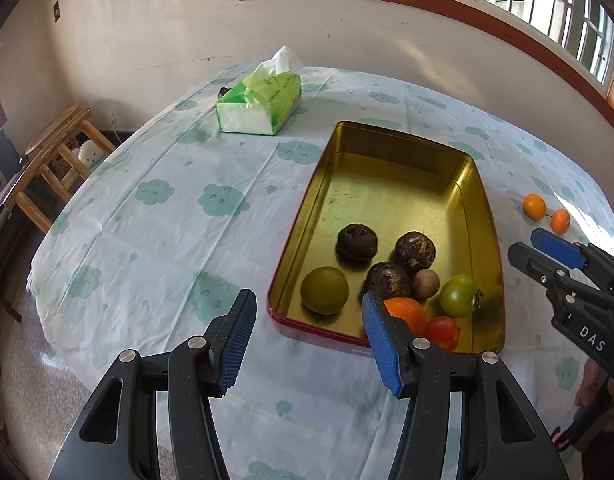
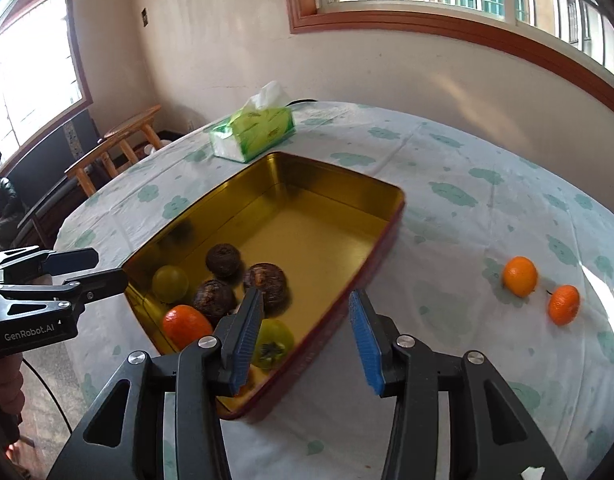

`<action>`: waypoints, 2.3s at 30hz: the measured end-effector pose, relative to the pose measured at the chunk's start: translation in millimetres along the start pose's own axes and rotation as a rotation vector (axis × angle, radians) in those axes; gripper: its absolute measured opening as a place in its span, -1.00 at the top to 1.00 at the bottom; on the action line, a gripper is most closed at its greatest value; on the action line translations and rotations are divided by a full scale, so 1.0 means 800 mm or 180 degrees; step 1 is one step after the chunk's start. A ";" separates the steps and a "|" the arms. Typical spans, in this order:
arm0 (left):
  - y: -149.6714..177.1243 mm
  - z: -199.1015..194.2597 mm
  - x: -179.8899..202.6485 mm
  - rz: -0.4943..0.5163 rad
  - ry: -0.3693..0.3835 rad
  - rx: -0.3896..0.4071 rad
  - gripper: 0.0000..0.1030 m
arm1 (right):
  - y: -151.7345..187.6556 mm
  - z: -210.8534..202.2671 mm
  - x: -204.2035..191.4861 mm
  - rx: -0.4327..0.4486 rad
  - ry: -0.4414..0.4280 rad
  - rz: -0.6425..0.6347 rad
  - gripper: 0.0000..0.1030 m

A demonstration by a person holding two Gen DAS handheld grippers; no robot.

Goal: Organize fruits
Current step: 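Carry the yellow-green tomato into the gold tin and open the right tool, then grasp a tangerine with the right tool, then grasp the last tangerine with the left tool, then carry the tangerine into the gold tin and open the left tool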

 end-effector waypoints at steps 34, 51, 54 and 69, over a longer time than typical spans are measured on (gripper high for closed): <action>-0.063 0.087 0.331 0.0681 0.0744 -0.0027 -0.12 | 0.054 0.021 0.284 -0.0233 0.1039 0.0735 0.31; -0.081 0.187 0.415 0.0656 0.0833 -0.0337 -0.08 | 0.108 -0.036 0.328 -0.0130 0.1401 0.1105 0.31; -0.081 0.189 0.417 0.0723 0.0813 -0.0319 0.16 | 0.108 -0.031 0.327 -0.0129 0.1367 0.1122 0.31; -0.027 0.069 0.335 0.0746 0.0694 -0.0118 0.17 | 0.105 -0.053 0.272 -0.0031 0.1330 0.0951 0.31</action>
Point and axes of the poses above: each gripper's, at about its wrist camera, not at the fingertips, and z roughly the way its jaws point, x to its right, y to its underside, the point moved 6 cm from there along z, roughly the way its jaws point, and after that the axes turned 3 degrees about -z, right-handed, at the moved point
